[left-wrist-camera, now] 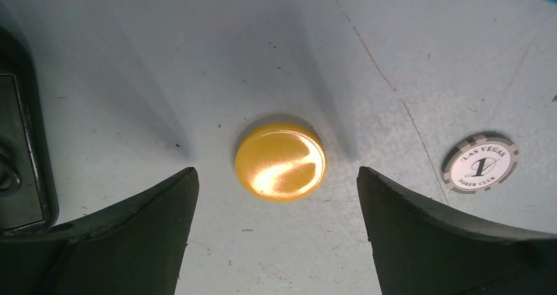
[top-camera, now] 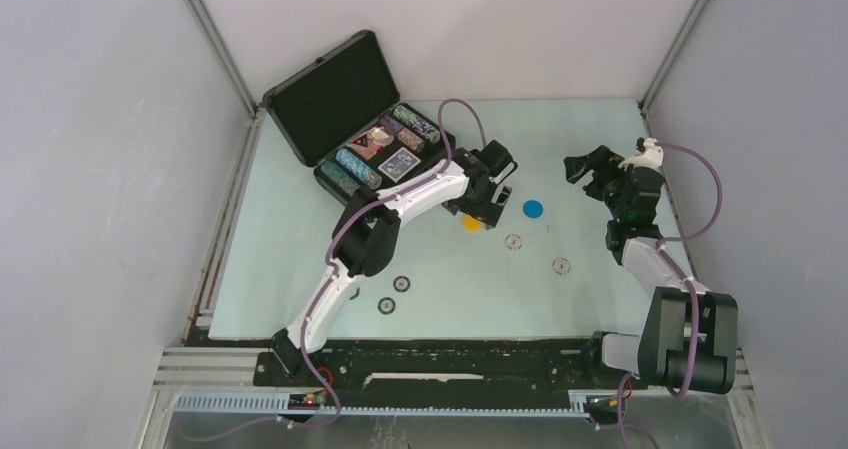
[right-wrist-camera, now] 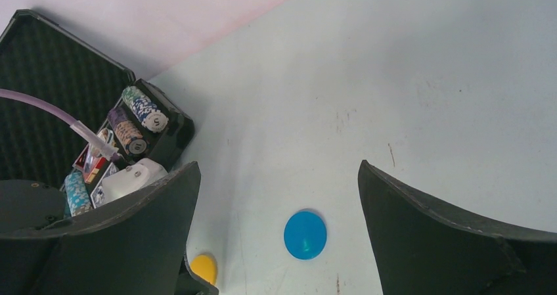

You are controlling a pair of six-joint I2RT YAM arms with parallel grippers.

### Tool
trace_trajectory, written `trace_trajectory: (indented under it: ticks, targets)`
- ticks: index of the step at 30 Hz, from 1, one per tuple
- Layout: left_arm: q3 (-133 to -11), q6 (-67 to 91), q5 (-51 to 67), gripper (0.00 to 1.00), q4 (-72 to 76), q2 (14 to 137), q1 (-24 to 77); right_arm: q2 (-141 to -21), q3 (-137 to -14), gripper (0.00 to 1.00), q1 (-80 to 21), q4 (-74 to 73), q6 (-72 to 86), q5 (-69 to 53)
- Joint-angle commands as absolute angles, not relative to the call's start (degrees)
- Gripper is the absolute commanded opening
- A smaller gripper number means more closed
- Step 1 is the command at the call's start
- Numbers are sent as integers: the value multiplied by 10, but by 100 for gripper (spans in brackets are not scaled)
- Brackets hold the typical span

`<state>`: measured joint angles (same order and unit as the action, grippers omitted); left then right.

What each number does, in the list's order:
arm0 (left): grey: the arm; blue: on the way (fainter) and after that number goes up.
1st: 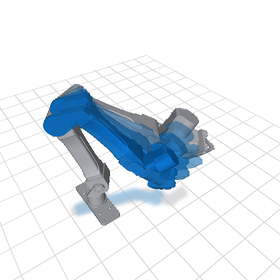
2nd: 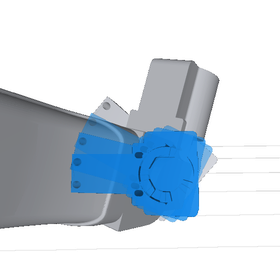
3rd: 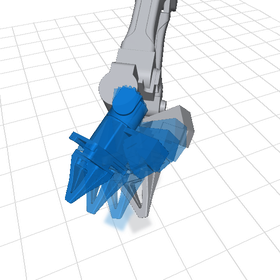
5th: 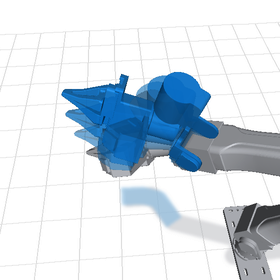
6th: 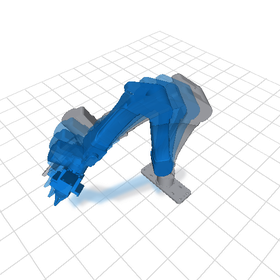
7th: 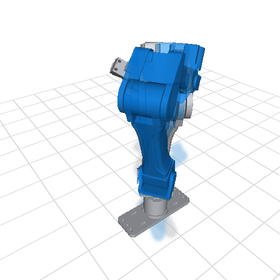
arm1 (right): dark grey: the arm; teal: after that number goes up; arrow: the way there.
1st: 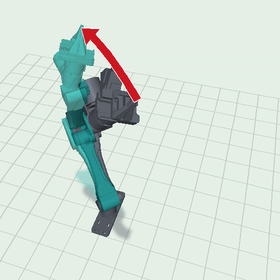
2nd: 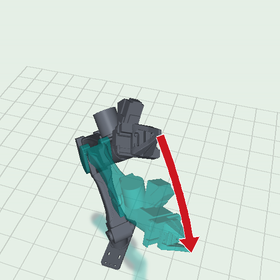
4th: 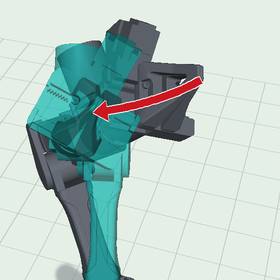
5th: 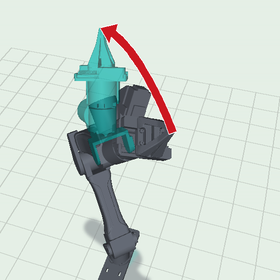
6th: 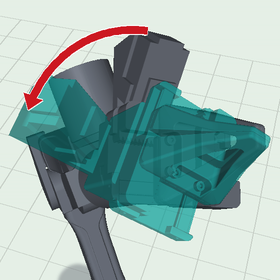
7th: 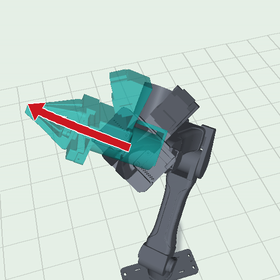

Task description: Pack up texas hold em set

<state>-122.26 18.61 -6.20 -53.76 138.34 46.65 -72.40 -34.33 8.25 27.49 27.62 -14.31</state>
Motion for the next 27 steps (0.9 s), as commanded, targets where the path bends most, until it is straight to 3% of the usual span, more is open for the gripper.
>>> trace_trajectory:
  ticks: [1,8,21,27]
  targets:
    - [-1250,193,-51,94,-550,1391,460,-729,-364,100,88,294,289,-155]
    - [-1254,195,-57,86,-557,1398,460,-732,-364,100,88,296,290,-157]
    - [-1295,192,-60,86,-583,1428,464,-734,-364,100,88,299,295,-161]
    - [-1303,193,-66,76,-587,1433,469,-734,-364,100,88,300,296,-162]
